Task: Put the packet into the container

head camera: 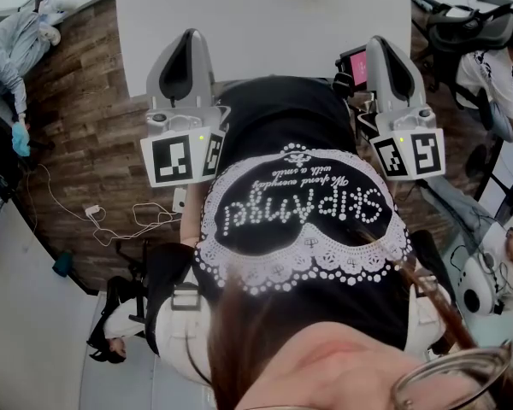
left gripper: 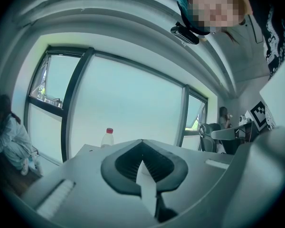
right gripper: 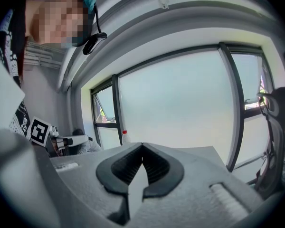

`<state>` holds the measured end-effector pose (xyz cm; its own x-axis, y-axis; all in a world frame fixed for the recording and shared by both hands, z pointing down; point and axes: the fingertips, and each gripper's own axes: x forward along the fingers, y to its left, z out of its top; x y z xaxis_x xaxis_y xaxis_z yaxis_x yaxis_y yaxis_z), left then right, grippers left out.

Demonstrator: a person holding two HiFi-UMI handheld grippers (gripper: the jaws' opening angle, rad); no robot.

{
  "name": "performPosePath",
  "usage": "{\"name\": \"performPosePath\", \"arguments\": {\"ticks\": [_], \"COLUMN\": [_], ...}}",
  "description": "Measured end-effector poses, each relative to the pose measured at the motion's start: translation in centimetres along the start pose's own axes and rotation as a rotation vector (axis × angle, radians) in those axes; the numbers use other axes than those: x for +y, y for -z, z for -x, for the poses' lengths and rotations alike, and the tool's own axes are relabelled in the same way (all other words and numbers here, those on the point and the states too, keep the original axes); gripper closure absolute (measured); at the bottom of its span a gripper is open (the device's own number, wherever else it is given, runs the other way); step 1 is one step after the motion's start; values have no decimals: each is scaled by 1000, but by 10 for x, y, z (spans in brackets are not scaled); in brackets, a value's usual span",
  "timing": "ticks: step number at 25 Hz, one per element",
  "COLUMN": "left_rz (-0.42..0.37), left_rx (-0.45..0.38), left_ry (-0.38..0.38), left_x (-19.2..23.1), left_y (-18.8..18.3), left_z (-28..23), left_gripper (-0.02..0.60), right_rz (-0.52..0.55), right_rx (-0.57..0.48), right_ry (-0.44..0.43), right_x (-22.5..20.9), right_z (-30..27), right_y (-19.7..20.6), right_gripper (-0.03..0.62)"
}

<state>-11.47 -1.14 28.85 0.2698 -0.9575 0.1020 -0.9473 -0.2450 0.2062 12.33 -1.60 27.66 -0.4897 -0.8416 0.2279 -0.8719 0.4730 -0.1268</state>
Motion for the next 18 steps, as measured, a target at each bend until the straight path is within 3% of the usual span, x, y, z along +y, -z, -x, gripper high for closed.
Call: {"name": "performPosePath", "arguments": {"ticks": [18], "left_rz": [-9], "left_rx": [-9], "left_ry": [2], "left_x": [-1], "left_y": [-4], "left_z": [1], "left_gripper": [580], "right_rz": [-3], "right_rx": [-1], "right_ry": [-2], "right_x": [1], "right_z": [0], "right_y": [-1], "right_gripper": [592]}}
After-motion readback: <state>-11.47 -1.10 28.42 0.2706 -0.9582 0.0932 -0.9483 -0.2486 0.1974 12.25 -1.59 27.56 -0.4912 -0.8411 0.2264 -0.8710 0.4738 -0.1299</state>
